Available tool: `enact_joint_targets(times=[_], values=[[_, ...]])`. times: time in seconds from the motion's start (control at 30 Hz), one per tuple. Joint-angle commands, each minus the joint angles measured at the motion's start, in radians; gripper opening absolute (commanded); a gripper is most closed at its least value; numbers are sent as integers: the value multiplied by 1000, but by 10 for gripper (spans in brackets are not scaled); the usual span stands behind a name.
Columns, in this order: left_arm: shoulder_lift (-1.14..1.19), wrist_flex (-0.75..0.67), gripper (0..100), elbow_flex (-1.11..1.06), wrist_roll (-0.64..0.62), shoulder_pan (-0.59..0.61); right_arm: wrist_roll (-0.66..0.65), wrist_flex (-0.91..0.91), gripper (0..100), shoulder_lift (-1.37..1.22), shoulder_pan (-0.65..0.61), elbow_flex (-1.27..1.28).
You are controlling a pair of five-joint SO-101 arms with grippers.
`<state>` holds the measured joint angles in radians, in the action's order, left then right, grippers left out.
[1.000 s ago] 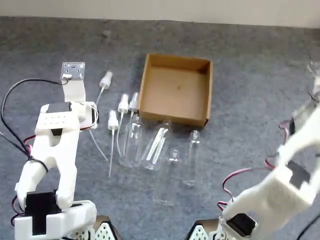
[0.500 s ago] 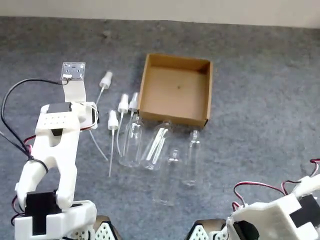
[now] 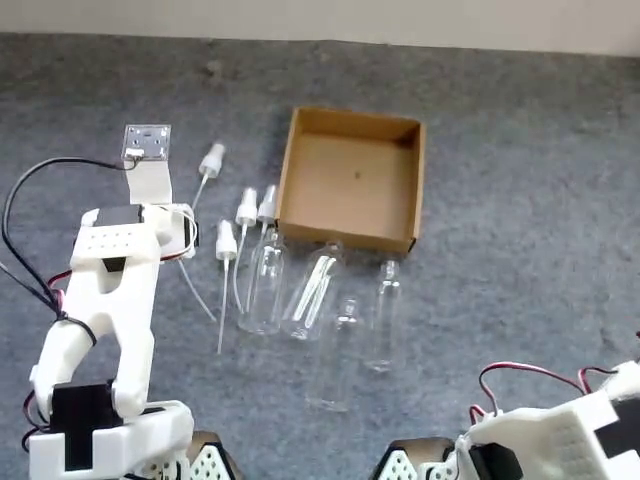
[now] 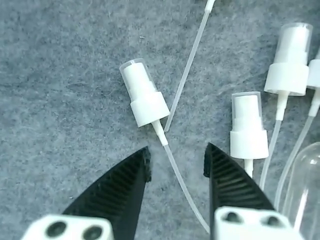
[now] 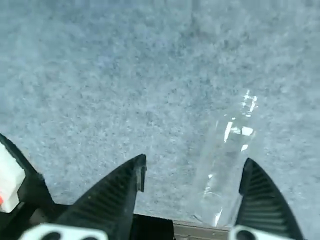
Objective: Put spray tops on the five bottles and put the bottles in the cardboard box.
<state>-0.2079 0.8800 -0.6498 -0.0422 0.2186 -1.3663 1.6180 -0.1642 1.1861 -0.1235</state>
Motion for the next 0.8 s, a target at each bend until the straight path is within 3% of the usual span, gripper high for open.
enact_joint_targets(times=[0.0, 0.77], values=[[-4, -15, 140, 4, -2, 4, -11, -48, 263, -28, 18, -15], [-4, -15, 139, 4, -2, 4, -11, -177, 260, -288, 85, -16]])
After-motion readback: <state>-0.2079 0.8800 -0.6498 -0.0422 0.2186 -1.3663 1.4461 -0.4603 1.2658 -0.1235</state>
